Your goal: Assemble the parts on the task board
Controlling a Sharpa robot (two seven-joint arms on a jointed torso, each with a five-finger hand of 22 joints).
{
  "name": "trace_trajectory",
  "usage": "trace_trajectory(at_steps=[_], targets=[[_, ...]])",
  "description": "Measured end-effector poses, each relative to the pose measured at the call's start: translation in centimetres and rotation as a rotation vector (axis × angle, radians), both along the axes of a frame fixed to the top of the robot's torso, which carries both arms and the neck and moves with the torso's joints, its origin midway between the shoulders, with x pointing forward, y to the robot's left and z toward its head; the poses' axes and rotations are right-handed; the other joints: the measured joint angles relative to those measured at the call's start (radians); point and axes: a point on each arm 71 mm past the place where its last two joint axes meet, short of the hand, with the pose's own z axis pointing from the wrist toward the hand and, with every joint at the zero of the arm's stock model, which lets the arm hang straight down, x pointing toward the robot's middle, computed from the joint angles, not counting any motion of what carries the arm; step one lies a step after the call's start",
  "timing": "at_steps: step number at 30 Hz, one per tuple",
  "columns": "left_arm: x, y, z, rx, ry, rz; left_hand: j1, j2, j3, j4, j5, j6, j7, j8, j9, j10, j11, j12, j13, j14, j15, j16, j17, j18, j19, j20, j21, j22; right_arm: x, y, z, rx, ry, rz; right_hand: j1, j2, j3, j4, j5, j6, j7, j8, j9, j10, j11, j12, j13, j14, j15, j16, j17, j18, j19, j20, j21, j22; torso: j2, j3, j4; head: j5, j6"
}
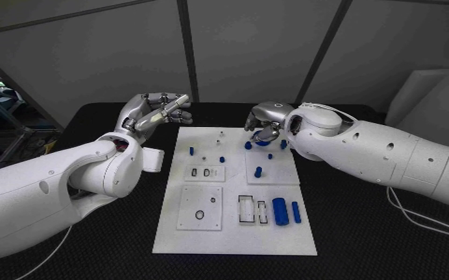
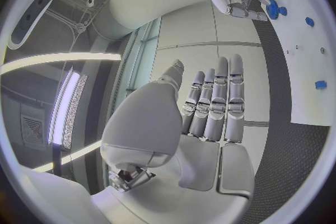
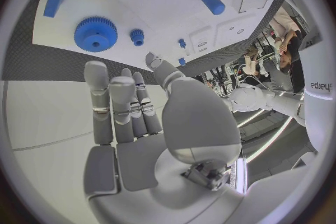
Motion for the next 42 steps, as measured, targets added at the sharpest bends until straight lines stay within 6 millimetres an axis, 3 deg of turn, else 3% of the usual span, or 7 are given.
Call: trace_trajectory(at_steps=[5,7,17,19,26,38,42], targets=[[-0.1,0.0,0.0,-0.001,0.0,-0.004,0.0,0.0,0.0,0.0,0.0,0.0,0.0,-0.004,-0.001,0.0,0.0,-0.004,0.0,-0.002,0.002,0.0,0.001,0.0,0.0,0.0,0.0,0.0,0.2,0.6,-0.4,-0.023,0.007,0.008,0.009,0.001,0.001,0.005,0.0,0.0,0.0,0.0,0.0,0.0,0.0,0.001,0.0,0.0,0.0,0.033,0.036,0.0,0.009,-0.002,0.024,0.031,0.006,-0.0007,0.0039,-0.001,0.0],[-0.1,0.0,0.0,-0.001,0.0,-0.005,0.0,0.0,0.0,0.0,0.0,0.0,0.0,-0.004,-0.001,0.0,0.0,-0.004,0.0,-0.002,0.002,0.0,0.001,0.0,0.0,0.0,0.0,0.0,0.2,0.9,-0.6,-0.03,0.011,0.012,0.009,0.001,0.003,0.008,0.0,0.0,0.0,0.0,0.0,0.0,0.0,0.002,0.0,0.0,0.0,0.046,0.05,-0.016,0.013,-0.001,0.033,0.043,0.007,-0.0007,0.005,-0.001,0.0],[0.0,0.0,0.0,-0.002,0.001,-0.01,0.0,0.0,0.0,0.0,0.0,0.0,0.0,-0.004,-0.001,0.0,0.0,-0.004,0.0,-0.001,0.002,0.0,0.001,0.0,0.0,0.0,0.0,0.0,0.2,1.3,-1.3,-0.066,0.03,0.023,0.017,0.009,0.025,0.014,0.0,0.0,0.0,0.0,0.001,0.015,-0.004,0.012,0.0,0.0,0.0,0.134,0.149,-0.015,0.048,-0.005,0.1,0.14,0.01,-0.0004,0.0055,0.002,-0.005],[0.0,0.0,0.0,-0.002,0.001,-0.01,0.0,0.0,0.0,0.0,0.0,0.0,0.0,-0.004,-0.001,0.0,0.0,-0.004,0.0,-0.001,0.001,0.0,0.001,0.0,0.0,0.0,0.0,0.0,0.2,1.3,-1.4,-0.073,0.032,0.023,0.017,0.009,0.025,0.014,0.0,0.0,0.0,0.0,0.001,0.015,-0.004,0.012,0.0,0.0,0.0,0.14,0.154,-0.031,0.052,-0.001,0.105,0.146,0.011,-0.0003,0.0055,0.004,-0.006],[0.0,0.2,0.0,0.0,0.001,-0.007,0.0,0.0,0.0,0.0,0.0,0.0,0.0,-0.004,-0.001,0.0,0.0,-0.004,0.0,-0.001,0.001,0.0,0.003,0.0,0.0,0.0,0.0,0.0,0.2,1.2,-1.4,-0.091,0.03,0.023,0.021,0.005,0.031,0.013,0.0,0.0,0.0,0.0,0.001,0.015,-0.004,0.012,0.0,0.0,0.0,0.149,0.164,-0.031,0.052,-0.001,0.112,0.155,0.011,0.0007,0.0049,0.01,-0.009],[0.1,0.3,-0.1,0.001,0.002,-0.005,0.0,0.0,0.0,0.0,0.0,0.0,0.0,-0.004,-0.001,0.0,0.0,-0.004,-0.001,-0.001,0.001,0.0,0.003,0.0,0.0,0.0,0.0,0.001,0.2,1.1,-1.6,-0.111,0.035,0.022,0.021,0.005,0.054,0.018,0.0,0.021,0.003,0.0,0.003,0.024,-0.002,0.012,0.0,0.0,0.0,0.184,0.2,-0.031,0.066,-0.002,0.14,0.19,0.013,-0.0001,0.0038,0.002,-0.024],[0.1,0.3,-0.1,0.002,0.002,-0.005,0.0,0.0,0.0,0.0,0.0,0.0,0.0,-0.004,-0.001,-0.001,0.001,-0.004,-0.001,-0.001,0.001,0.0,0.004,0.0,-0.001,0.001,0.0,0.001,0.2,1.3,-1.7,-0.114,0.038,0.028,0.031,0.016,0.082,0.023,-0.002,0.042,0.0,0.007,0.005,0.052,-0.01,0.021,0.0,0.0,0.0,0.208,0.226,-0.031,0.077,-0.001,0.161,0.22,0.014,-0.0001,0.0039,0.0,-0.028]])
